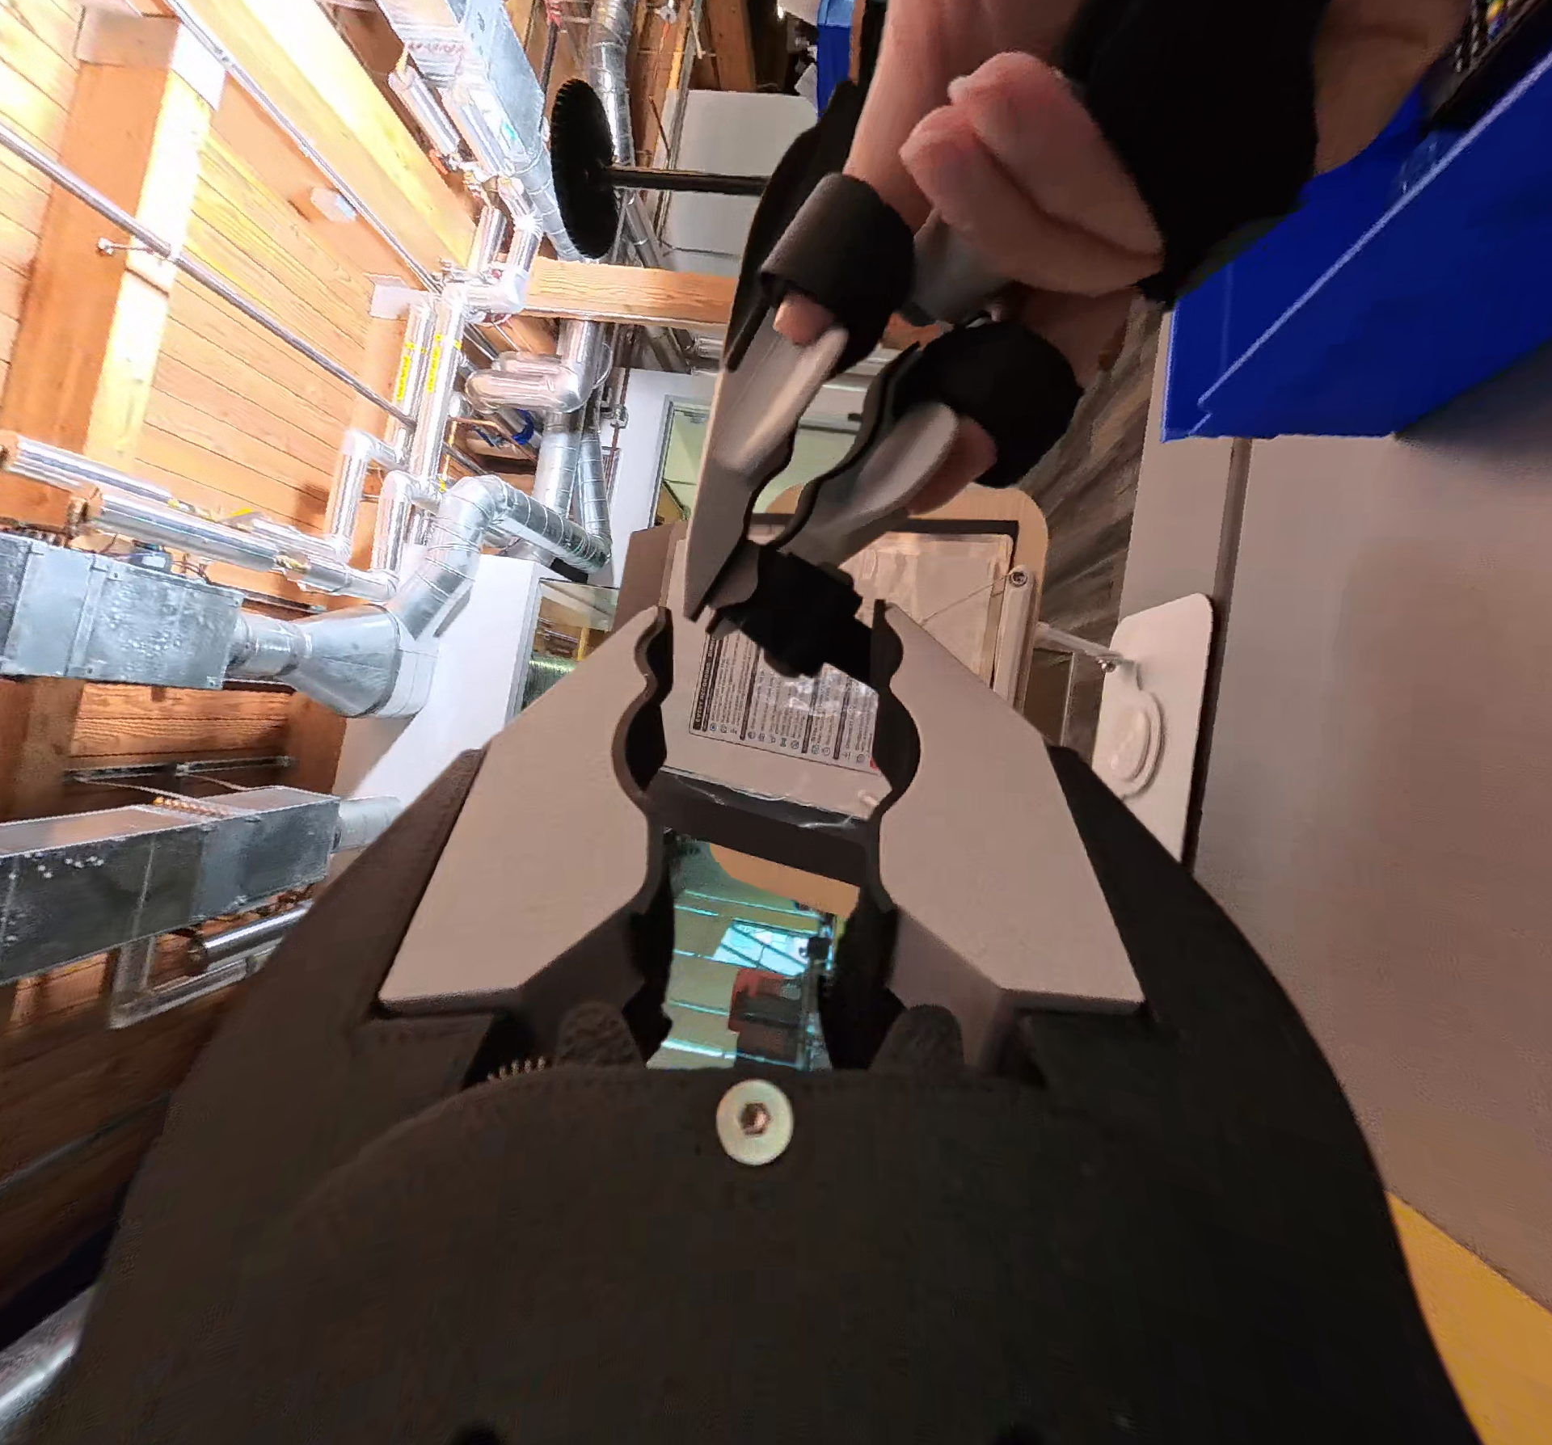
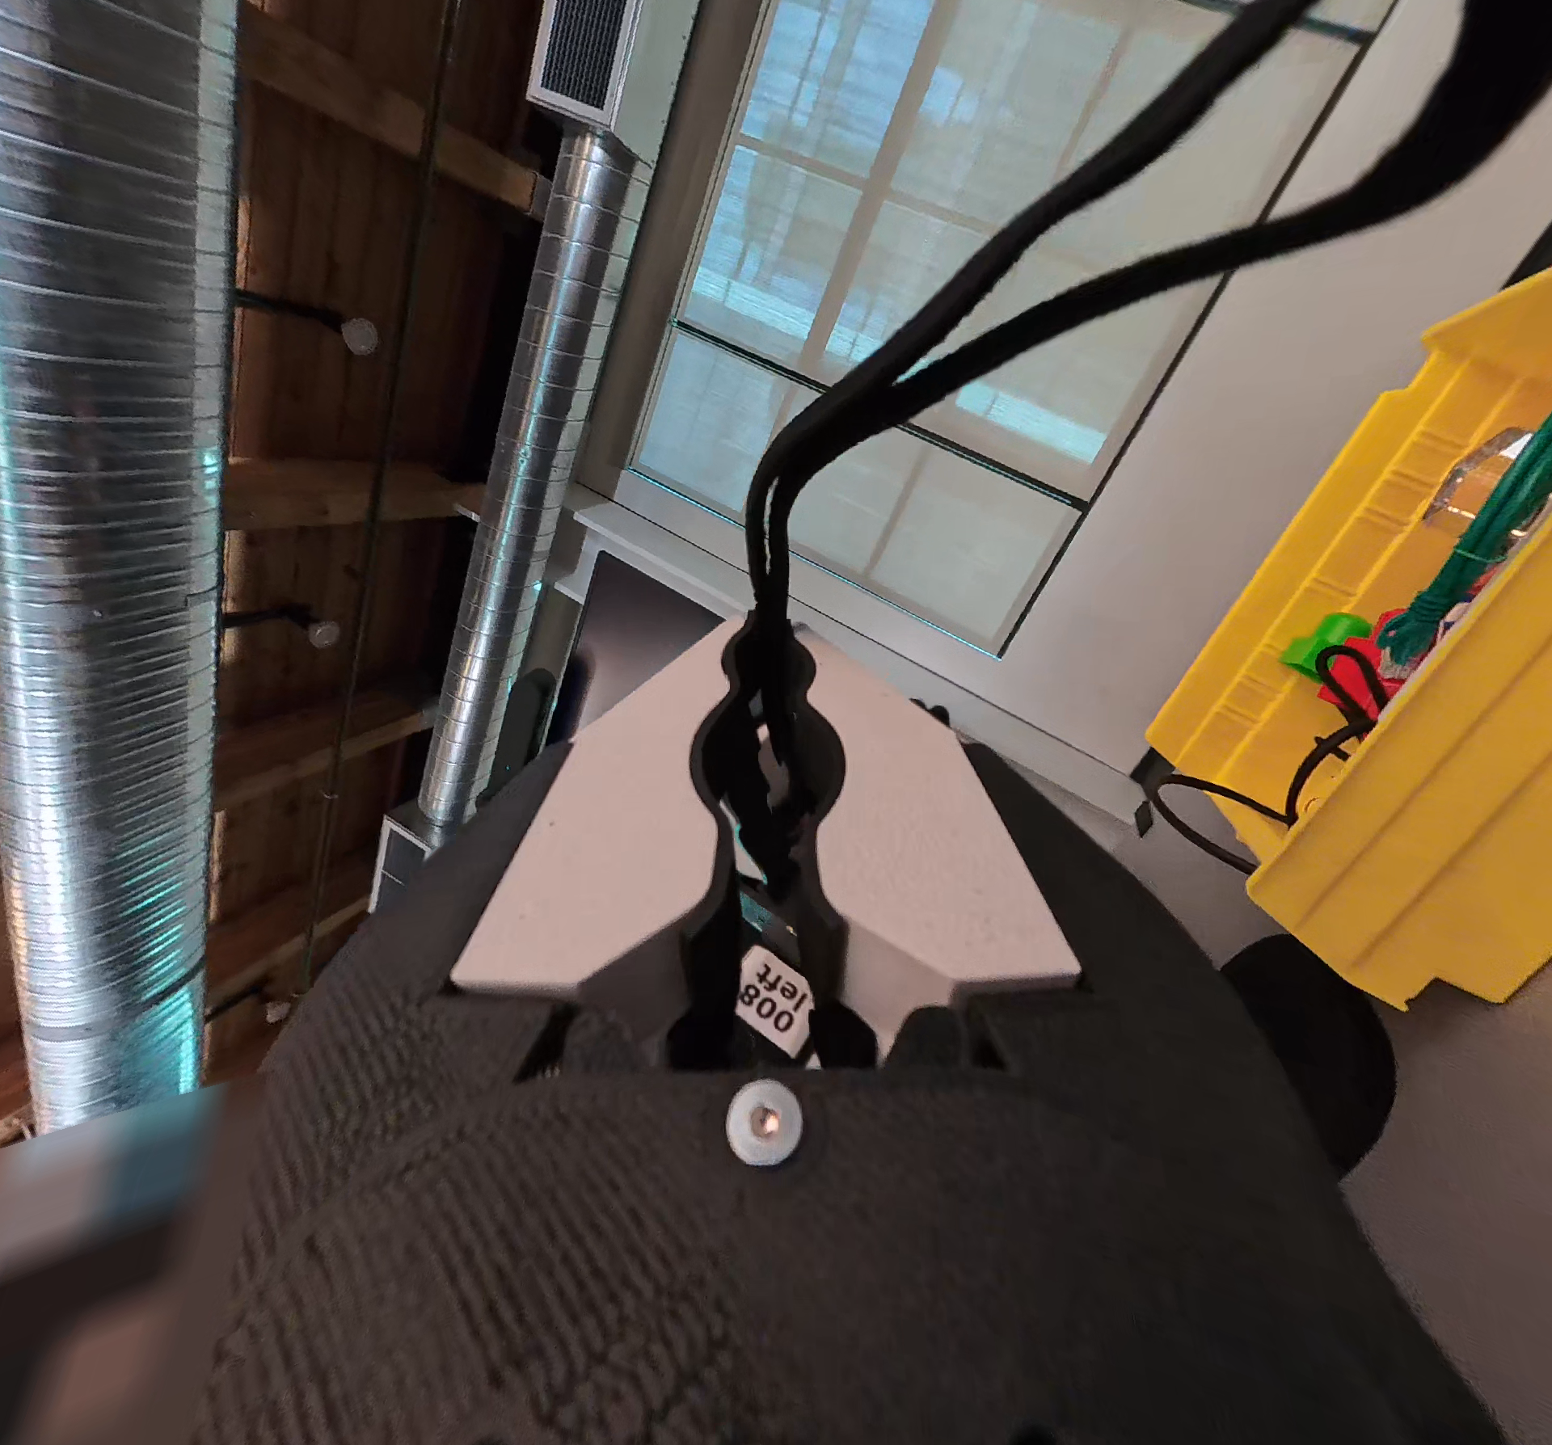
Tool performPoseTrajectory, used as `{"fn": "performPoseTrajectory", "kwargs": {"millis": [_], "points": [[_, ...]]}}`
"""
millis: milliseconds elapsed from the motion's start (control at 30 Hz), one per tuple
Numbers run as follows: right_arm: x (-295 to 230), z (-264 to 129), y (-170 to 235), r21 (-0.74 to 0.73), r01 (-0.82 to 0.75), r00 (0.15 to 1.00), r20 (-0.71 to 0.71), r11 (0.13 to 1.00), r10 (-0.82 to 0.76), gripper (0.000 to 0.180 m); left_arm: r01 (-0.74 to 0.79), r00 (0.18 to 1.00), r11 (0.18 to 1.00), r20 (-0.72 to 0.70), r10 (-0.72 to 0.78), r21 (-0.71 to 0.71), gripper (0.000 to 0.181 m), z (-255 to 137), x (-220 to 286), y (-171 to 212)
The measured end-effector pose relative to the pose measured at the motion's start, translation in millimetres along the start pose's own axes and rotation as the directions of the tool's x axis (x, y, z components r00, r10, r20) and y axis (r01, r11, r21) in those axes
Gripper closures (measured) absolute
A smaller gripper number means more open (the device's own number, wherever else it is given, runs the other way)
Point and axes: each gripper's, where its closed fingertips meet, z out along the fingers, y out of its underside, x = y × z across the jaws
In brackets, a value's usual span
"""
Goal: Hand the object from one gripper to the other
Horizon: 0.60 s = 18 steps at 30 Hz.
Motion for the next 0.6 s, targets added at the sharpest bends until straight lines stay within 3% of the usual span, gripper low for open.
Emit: {"fn": "performPoseTrajectory", "kwargs": {"millis": [367, 600], "points": [[9, 6, 6, -0.007, -0.054, 0.999, 0.003, 0.998, 0.054, 0.179, -0.077, 0.997, 0.997, -0.002, 0.077, -0.031, 0.15, 5, 8, 5], [14, 7, 9, -0.037, -0.01, 0.999, -0.036, 0.999, 0.009, 0.177, -0.02, 0.999, 1.0, -0.047, 0.019, -0.023, 0.158, -1, 6, 6]]}}
